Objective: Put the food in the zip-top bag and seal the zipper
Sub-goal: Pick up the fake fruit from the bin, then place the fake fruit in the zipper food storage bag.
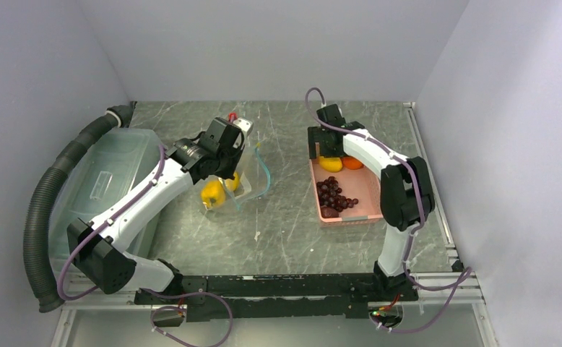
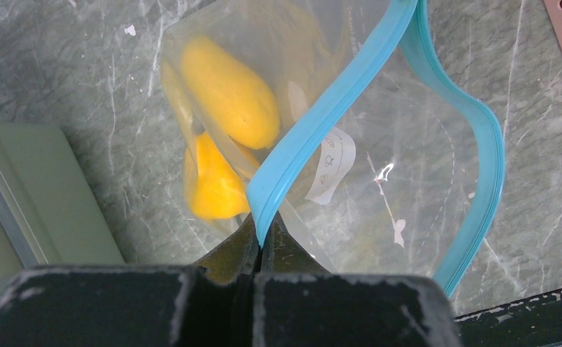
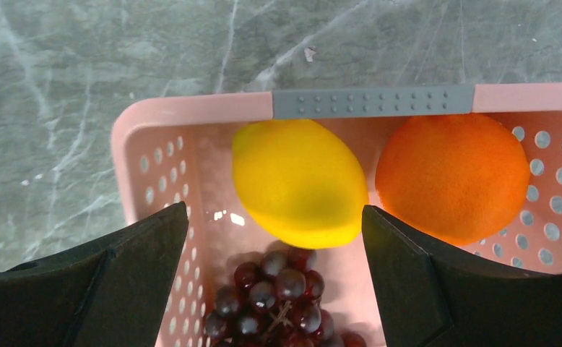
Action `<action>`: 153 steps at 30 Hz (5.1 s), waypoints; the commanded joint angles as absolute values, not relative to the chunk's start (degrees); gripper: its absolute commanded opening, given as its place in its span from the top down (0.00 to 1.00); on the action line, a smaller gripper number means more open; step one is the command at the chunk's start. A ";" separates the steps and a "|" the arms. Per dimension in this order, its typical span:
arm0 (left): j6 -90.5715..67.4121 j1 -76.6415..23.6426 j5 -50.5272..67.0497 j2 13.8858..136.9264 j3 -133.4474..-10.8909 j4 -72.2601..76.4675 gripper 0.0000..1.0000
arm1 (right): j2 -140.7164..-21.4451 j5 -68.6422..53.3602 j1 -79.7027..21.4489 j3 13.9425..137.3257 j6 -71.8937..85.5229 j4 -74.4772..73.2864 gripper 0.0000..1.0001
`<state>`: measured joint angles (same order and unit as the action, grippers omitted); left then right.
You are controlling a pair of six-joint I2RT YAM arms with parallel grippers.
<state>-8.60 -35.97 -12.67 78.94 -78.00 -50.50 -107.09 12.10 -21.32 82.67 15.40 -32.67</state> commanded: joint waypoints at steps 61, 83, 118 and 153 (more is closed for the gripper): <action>-8.01 -35.24 -11.16 80.42 -77.70 -49.22 1.00 | -77.37 0.64 -31.71 74.20 25.37 -24.20 0.61; -8.46 -35.24 -10.41 79.82 -77.63 -48.87 1.00 | -79.30 -9.37 -42.94 73.81 37.06 -12.80 0.64; -8.50 -35.24 -9.22 78.58 -77.81 -48.85 1.00 | -93.16 -2.57 -48.77 80.38 42.30 -14.38 0.13; -8.58 -35.24 -8.48 79.52 -77.96 -49.04 1.00 | -71.00 28.43 -45.05 72.95 28.62 -34.01 0.04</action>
